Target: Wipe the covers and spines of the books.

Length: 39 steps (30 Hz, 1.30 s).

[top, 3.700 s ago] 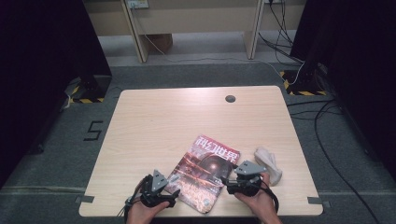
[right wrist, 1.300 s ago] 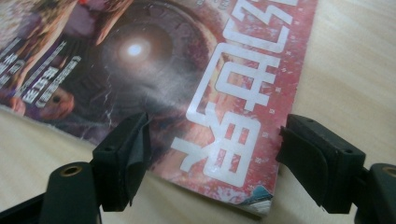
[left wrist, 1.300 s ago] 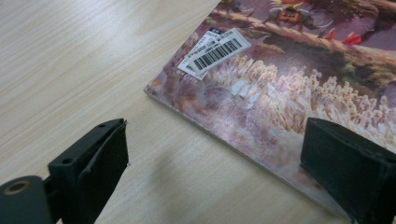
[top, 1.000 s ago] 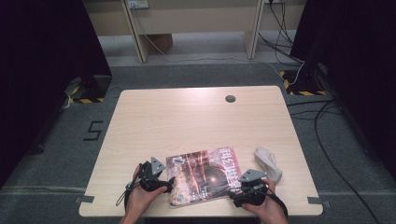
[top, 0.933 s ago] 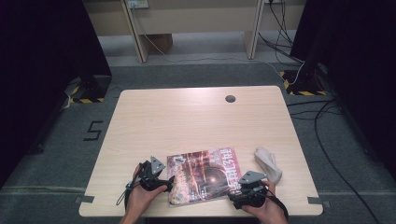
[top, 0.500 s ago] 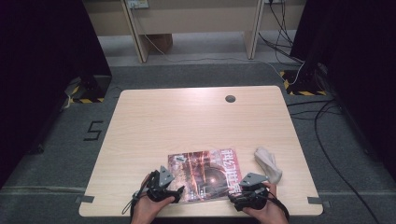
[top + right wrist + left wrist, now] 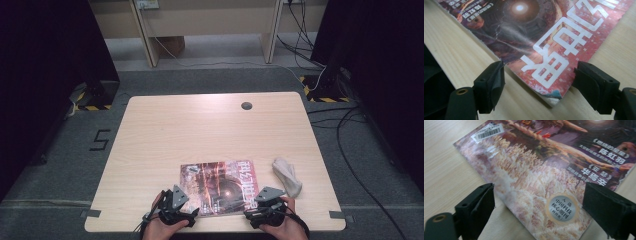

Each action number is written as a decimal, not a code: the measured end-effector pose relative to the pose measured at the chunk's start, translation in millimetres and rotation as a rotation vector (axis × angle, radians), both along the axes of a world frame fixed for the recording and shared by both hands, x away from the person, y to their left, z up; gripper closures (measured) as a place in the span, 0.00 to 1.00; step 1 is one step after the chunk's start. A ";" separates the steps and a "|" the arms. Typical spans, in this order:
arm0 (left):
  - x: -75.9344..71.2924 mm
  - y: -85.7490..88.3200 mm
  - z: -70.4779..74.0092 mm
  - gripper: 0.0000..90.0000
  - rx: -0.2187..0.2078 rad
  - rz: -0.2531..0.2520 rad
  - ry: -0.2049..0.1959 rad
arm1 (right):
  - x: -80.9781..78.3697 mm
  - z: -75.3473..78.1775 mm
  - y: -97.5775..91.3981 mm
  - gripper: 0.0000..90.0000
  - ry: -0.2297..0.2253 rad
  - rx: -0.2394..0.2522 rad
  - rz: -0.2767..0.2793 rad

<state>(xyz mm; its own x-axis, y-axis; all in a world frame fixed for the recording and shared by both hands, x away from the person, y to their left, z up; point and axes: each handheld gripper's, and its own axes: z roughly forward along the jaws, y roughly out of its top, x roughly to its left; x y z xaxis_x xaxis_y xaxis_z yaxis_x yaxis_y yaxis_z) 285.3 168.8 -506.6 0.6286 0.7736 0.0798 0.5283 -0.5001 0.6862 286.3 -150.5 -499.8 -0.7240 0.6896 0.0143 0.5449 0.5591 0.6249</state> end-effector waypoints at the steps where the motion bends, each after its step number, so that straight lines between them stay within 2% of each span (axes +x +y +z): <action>1: 1.4 1.5 0.2 0.10 0.000 0.009 0.003 | -1.2 0.3 0.2 0.28 0.006 0.002 -0.001; 5: 9.2 7.4 1.3 0.10 0.028 0.037 -0.014 | -9.5 1.6 3.2 0.30 0.026 0.016 0.031; 7: 14.6 9.2 0.8 0.09 0.024 0.057 -0.015 | -13.8 4.5 3.8 0.36 0.035 0.047 0.038; 8: 14.6 9.2 0.8 0.08 0.024 0.057 -0.015 | -13.8 4.5 3.8 0.36 0.035 0.047 0.038; 9: 19.4 9.9 0.3 0.07 0.026 0.072 -0.010 | -15.5 7.0 4.3 0.38 0.024 0.088 0.057; 11: 24.1 10.8 -0.3 0.04 0.028 0.088 -0.010 | -15.6 9.2 4.3 0.38 -0.007 0.076 0.047; 16: 29.1 13.9 -0.7 0.03 0.020 0.107 -0.006 | -9.0 10.2 -2.6 0.38 -0.032 0.096 0.000; 24: 35.4 17.7 -1.1 0.02 0.027 0.132 -0.016 | 10.3 11.4 7.0 0.38 -0.069 0.102 0.000; 27: 40.4 20.9 -1.3 0.02 0.030 0.152 -0.023 | 31.2 11.1 16.8 0.38 -0.101 0.099 -0.010; 31: 42.6 24.9 -2.9 0.02 -0.008 0.153 -0.005 | 53.9 6.7 26.9 0.38 -0.099 0.083 -0.025; 32: 42.6 24.9 -2.9 0.03 -0.008 0.153 -0.005 | 53.9 6.7 26.9 0.38 -0.099 0.083 -0.025; 33: 41.1 24.6 -1.8 0.06 -0.012 0.131 -0.014 | 65.5 7.0 31.3 0.38 -0.108 0.080 -0.035; 34: 41.1 24.6 -1.8 0.10 -0.012 0.131 -0.014 | 65.5 7.0 31.3 0.38 -0.108 0.080 -0.035; 35: 37.4 22.0 1.0 0.18 -0.002 0.103 -0.042 | 76.7 8.7 34.9 0.38 -0.115 0.074 -0.042; 36: 35.6 19.3 1.3 0.23 0.005 0.090 -0.052 | 82.5 9.1 36.9 0.37 -0.105 0.074 -0.043; 38: 31.1 12.9 0.8 0.16 -0.005 0.069 -0.052 | 93.8 9.1 40.6 0.37 -0.081 0.066 -0.051; 39: 27.9 9.5 1.0 0.18 -0.005 0.050 -0.055 | 99.8 8.6 41.6 0.37 -0.086 0.060 -0.052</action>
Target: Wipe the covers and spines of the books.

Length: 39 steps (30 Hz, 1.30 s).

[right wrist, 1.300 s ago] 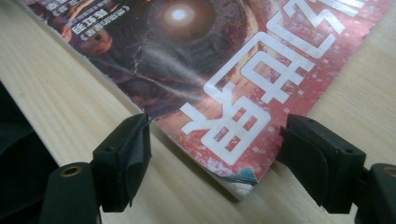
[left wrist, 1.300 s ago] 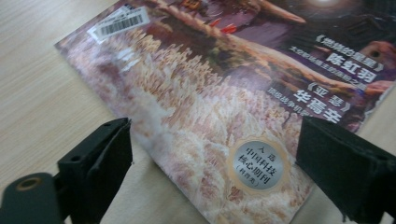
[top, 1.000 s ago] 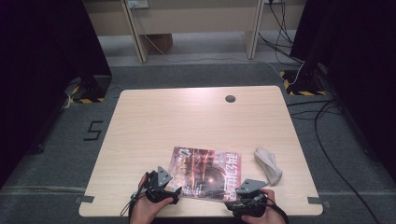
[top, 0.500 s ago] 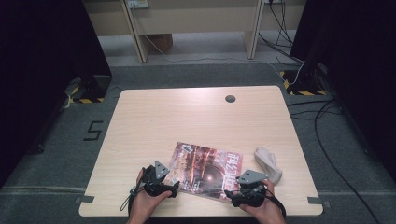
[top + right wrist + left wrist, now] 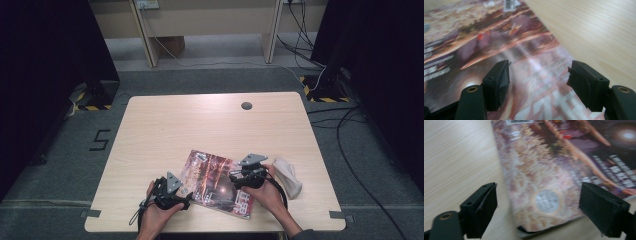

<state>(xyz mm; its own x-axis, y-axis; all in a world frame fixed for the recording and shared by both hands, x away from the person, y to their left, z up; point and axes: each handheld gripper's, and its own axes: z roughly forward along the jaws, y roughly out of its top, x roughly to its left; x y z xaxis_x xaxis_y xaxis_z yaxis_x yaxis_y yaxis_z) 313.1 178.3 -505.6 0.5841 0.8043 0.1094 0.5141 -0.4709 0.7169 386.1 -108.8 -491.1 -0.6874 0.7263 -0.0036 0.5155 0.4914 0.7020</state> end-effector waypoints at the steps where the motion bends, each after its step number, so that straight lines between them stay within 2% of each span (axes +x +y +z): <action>1: -3.1 -3.8 0.0 0.19 0.004 -0.013 -0.006 | 4.7 -0.1 1.4 0.37 -0.001 0.002 -0.011; 5: -9.6 -13.2 0.4 0.18 0.015 -0.040 -0.019 | 16.8 -0.6 2.4 0.36 0.008 0.008 -0.030; 8: -12.4 -20.1 -0.1 0.19 0.015 -0.056 -0.028 | 30.8 -7.8 4.3 0.36 0.042 0.012 -0.058; 11: -12.3 -21.1 -0.4 0.18 0.016 -0.057 -0.030 | 34.5 -11.6 6.2 0.35 0.056 0.000 -0.059; 14: -9.1 -20.0 -1.0 0.17 0.004 -0.057 -0.019 | 37.5 -12.8 6.1 0.36 0.071 0.015 -0.049; 17: -5.6 -19.2 -2.1 0.16 -0.004 -0.051 -0.015 | 35.5 -13.2 5.9 0.36 0.066 0.017 -0.052; 21: -3.6 -17.3 -1.0 0.16 0.033 -0.044 -0.038 | 29.2 -12.0 3.7 0.35 0.073 0.003 -0.029; 23: -2.5 -16.3 -1.2 0.16 0.035 -0.044 -0.041 | 26.8 -12.1 2.3 0.35 0.071 0.001 -0.023; 30: 10.3 -10.0 -1.6 0.15 0.055 -0.005 -0.054 | 3.3 -9.6 -8.0 0.35 0.078 -0.026 0.025; 36: 18.0 -9.7 -1.8 0.13 0.084 0.011 -0.077 | -11.3 -8.9 -11.6 0.35 0.069 -0.041 0.036; 39: 20.7 -9.5 -2.3 0.13 0.080 0.019 -0.083 | -19.4 -8.1 -13.4 0.35 0.080 -0.045 0.035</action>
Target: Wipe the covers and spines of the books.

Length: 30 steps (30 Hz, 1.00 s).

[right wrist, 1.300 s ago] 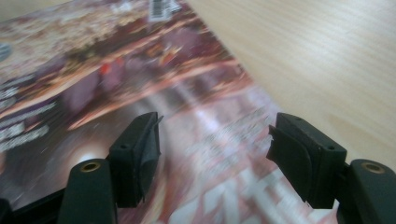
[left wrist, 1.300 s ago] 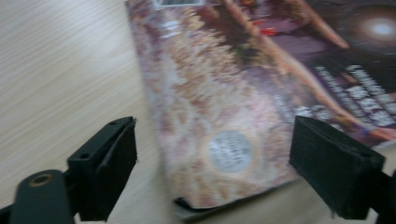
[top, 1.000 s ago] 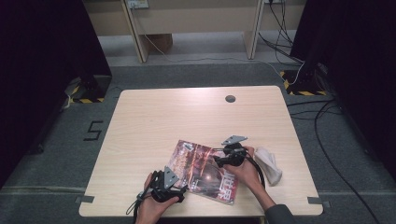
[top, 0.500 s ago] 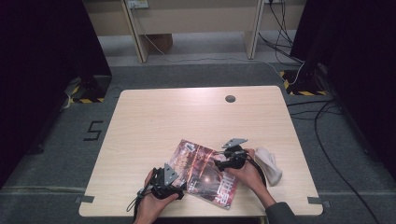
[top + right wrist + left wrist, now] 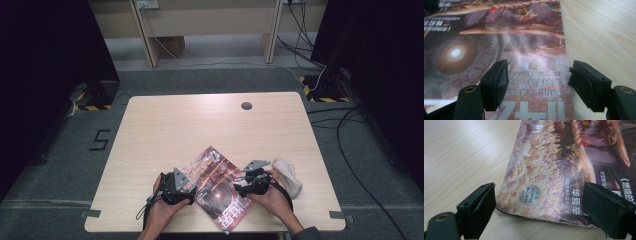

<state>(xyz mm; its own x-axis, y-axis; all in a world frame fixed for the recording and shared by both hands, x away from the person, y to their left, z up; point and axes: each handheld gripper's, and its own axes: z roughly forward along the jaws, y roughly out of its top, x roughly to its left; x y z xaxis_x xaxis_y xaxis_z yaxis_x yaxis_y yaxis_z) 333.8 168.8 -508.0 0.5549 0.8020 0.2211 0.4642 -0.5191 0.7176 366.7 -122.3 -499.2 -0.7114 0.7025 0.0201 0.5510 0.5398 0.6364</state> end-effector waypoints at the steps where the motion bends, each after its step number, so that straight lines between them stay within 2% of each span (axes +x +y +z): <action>1: 1.4 -0.1 -0.1 0.13 0.001 0.001 -0.003 | -2.7 0.0 -0.6 0.35 -0.001 -0.001 0.000; 2: 4.4 0.0 0.1 0.13 0.016 -0.007 -0.021 | -4.9 0.1 -1.2 0.35 0.001 -0.002 0.006; 4: 4.2 -0.5 -0.2 0.13 0.012 0.004 -0.015 | -7.6 0.2 -1.5 0.34 0.000 -0.004 0.002; 6: 8.0 -0.4 0.4 0.13 0.028 -0.005 -0.028 | -14.0 0.0 -2.7 0.34 -0.001 -0.002 0.010; 11: 10.4 -0.7 -0.8 0.13 0.012 0.011 -0.027 | -21.7 0.3 -4.7 0.34 0.003 -0.005 0.024; 13: 10.4 -0.2 -0.4 0.15 0.006 0.004 -0.022 | -23.0 -0.1 -5.7 0.34 -0.005 -0.002 0.027; 16: 9.4 0.8 0.7 0.22 -0.006 -0.008 -0.012 | -22.2 -0.5 -6.8 0.34 0.006 0.008 0.029; 17: 6.7 1.4 2.2 0.21 -0.031 -0.034 0.004 | -21.8 -0.9 -7.2 0.35 0.007 0.016 0.025; 18: 6.7 1.4 2.2 0.19 -0.031 -0.034 0.004 | -21.3 -1.2 -8.1 0.36 0.013 0.024 0.019; 19: 0.1 1.9 4.6 0.19 -0.068 -0.057 0.018 | -20.5 -1.6 -9.2 0.38 0.015 0.032 0.016; 20: -4.3 2.6 6.0 0.19 -0.079 -0.066 0.024 | -19.4 -1.7 -10.7 0.41 0.015 0.041 0.015; 25: -26.6 3.3 8.5 0.19 -0.100 -0.109 0.055 | -15.2 0.0 -17.3 0.45 0.018 0.112 -0.010; 29: -37.3 4.2 6.2 0.19 -0.121 -0.117 0.100 | -12.4 -0.1 -19.7 0.46 0.027 0.138 -0.024; 30: -37.3 4.2 6.2 0.19 -0.121 -0.117 0.100 | -12.4 -0.1 -19.7 0.46 0.027 0.138 -0.024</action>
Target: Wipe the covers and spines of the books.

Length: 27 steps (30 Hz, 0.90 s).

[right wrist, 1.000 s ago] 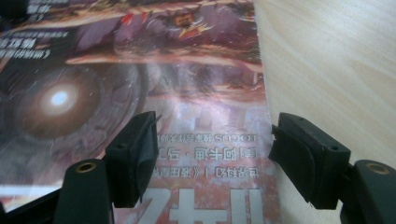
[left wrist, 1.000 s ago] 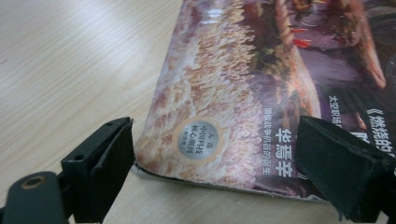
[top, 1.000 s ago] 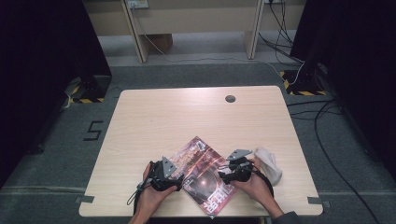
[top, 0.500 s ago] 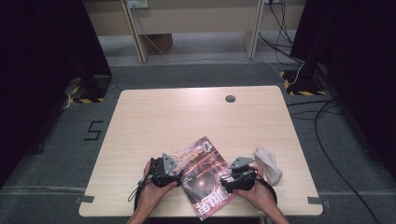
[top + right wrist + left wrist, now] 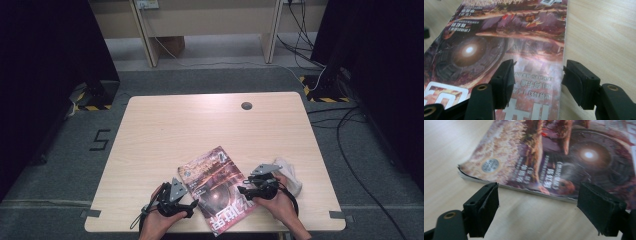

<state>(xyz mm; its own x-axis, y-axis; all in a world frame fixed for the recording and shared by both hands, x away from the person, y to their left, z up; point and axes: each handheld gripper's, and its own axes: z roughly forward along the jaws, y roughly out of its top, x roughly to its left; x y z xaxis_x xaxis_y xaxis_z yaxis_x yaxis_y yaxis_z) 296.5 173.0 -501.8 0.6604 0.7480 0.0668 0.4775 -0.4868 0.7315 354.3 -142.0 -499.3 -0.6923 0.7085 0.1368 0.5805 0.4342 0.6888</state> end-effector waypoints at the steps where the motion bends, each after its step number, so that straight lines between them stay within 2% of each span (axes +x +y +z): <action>1: -2.0 -0.7 -0.4 0.19 -0.003 -0.003 0.005 | 1.3 0.0 -0.3 0.46 0.000 0.003 0.000; 2: -2.7 -1.5 -0.9 0.19 -0.002 -0.006 0.003 | 2.7 -0.2 -0.1 0.47 0.004 0.012 -0.005; 3: -3.6 -4.0 -2.4 0.19 0.018 -0.015 0.007 | 5.3 -0.6 0.6 0.47 0.008 0.021 -0.009; 6: -3.0 -6.8 -5.2 0.20 0.027 -0.019 0.014 | 10.5 -2.3 3.9 0.47 0.028 0.039 -0.023; 11: -2.3 -7.8 -7.4 0.20 0.033 -0.021 0.019 | 16.9 -5.1 11.2 0.47 0.009 0.013 -0.004; 13: -1.6 -8.2 -7.7 0.20 0.046 -0.026 0.018 | 18.1 -5.6 13.8 0.47 0.011 0.004 -0.008; 15: -1.5 -7.9 -8.7 0.18 0.039 -0.020 0.022 | 21.2 -6.7 15.2 0.47 0.020 0.004 -0.011; 18: -0.7 -7.7 -9.3 0.18 0.037 -0.009 0.027 | 27.2 -7.8 17.7 0.44 0.034 0.038 -0.028; 19: -0.1 -7.6 -9.3 0.16 0.038 -0.006 0.033 | 28.7 -7.6 19.0 0.41 0.054 0.056 -0.038; 22: 0.1 -7.0 -10.2 0.15 0.024 0.001 0.039 | 32.6 -6.7 19.9 0.40 0.078 0.075 -0.043; 24: 0.9 -6.7 -10.4 0.14 0.027 0.003 0.044 | 38.4 -7.7 19.7 0.41 0.102 0.115 -0.063; 27: 1.7 -7.2 -11.3 0.13 0.016 0.010 0.046 | 44.0 -8.8 19.9 0.42 0.105 0.136 -0.075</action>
<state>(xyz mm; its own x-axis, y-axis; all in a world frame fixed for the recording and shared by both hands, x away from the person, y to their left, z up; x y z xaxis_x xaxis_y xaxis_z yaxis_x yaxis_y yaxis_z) 298.2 165.8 -513.1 0.6552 0.7539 0.0484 0.5158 -0.4932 0.7005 398.3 -122.1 -508.1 -0.6154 0.7275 0.3034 0.6795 0.2946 0.6719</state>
